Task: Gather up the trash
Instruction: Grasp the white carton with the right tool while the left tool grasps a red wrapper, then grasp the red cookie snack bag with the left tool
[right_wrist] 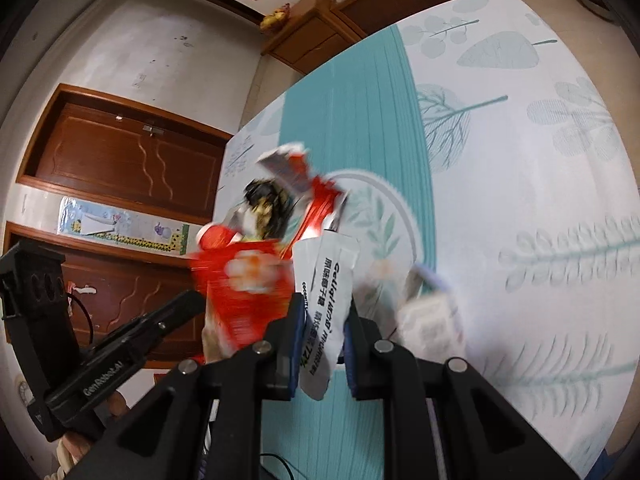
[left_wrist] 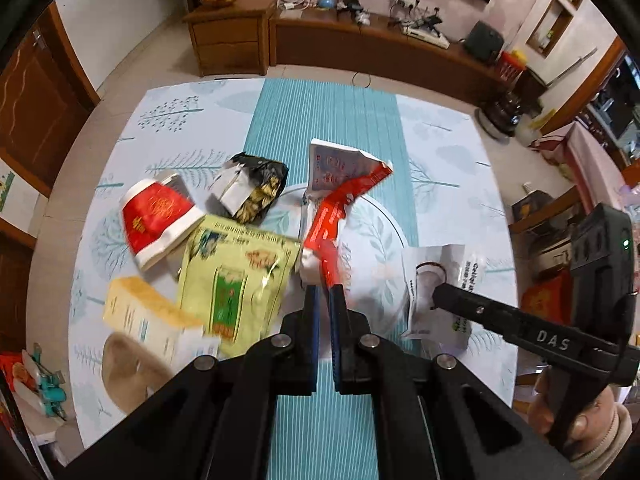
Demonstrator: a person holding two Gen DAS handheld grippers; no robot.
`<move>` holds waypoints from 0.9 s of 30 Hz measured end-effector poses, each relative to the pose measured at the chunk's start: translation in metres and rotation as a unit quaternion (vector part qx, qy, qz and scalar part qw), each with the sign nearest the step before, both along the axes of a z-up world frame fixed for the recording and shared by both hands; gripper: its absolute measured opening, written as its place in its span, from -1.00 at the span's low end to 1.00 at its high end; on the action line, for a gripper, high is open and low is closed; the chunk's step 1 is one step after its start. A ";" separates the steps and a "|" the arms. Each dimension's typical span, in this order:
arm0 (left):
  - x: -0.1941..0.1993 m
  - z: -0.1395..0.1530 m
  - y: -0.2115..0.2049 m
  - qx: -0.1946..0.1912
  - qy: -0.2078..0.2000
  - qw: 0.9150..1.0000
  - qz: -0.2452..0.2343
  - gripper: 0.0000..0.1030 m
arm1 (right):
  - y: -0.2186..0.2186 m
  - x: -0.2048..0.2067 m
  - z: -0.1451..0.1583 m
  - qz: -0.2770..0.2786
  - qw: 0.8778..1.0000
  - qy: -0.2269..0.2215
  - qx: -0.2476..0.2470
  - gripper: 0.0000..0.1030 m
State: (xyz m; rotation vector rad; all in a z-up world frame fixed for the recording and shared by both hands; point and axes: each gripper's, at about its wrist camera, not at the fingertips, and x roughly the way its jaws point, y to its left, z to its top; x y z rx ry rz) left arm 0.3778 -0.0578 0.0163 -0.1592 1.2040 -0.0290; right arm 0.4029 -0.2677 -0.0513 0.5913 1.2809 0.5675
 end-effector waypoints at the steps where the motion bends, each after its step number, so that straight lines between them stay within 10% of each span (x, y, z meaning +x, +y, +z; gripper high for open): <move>1: -0.010 0.005 0.002 -0.006 -0.004 1.000 -0.002 -0.94 | 0.002 -0.007 0.003 0.001 1.000 -0.003 -0.001 -0.67; 12: -0.091 0.001 0.011 -0.026 0.008 0.997 -0.071 -0.82 | 0.022 -0.111 0.029 -0.030 0.998 -0.036 -0.051 -0.67; 17: -0.085 -0.011 -0.001 -0.034 0.001 0.995 -0.095 0.26 | 0.016 -0.135 0.024 -0.076 0.994 -0.039 -0.064 -0.67; 27: -0.042 -0.043 -0.044 0.006 0.018 0.986 -0.167 0.85 | -0.006 -0.126 0.028 -0.124 0.984 -0.064 -0.110 -0.68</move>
